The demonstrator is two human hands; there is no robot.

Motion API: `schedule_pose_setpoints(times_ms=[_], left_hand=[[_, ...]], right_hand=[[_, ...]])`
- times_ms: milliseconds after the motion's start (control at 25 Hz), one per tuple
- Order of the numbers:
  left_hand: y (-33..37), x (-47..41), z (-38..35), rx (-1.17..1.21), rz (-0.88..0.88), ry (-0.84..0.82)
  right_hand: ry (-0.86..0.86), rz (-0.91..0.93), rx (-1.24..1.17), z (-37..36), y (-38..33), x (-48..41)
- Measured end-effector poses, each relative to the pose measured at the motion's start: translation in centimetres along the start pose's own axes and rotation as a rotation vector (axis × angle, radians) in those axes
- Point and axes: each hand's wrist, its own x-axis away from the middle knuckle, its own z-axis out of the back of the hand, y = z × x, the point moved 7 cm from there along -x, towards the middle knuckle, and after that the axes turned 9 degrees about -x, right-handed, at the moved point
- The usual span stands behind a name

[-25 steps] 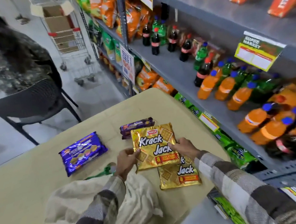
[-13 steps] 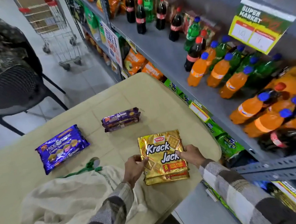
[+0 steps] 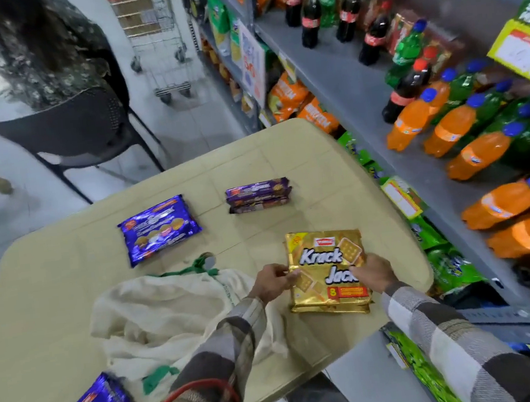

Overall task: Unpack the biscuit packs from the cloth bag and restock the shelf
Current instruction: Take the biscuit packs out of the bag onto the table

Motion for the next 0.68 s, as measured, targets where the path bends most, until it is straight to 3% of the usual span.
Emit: schedule_pose_setpoints(times_ms=[80, 280, 520, 680], left_hand=[[-0.1, 1.1, 1.9, -0.093, -0.014, 0.03], [-6.7, 7.8, 14.6, 0.106, -0.042, 0.47], [-22.9, 19.6, 25.7, 0.263, 0.181, 0.911], [-34.4, 27.7, 26.7, 0.252, 0.584, 1.1]], right_hand=[[0.131, 0.065, 0.057, 0.3, -1.6, 0.4], [0.245, 0.444, 0.02, -5.3, -12.2, 4.6], [-0.184, 0.901, 0.037, -20.4, -25.0, 15.5], [-0.451, 0.961, 0.06, -30.3, -27.2, 23.4]])
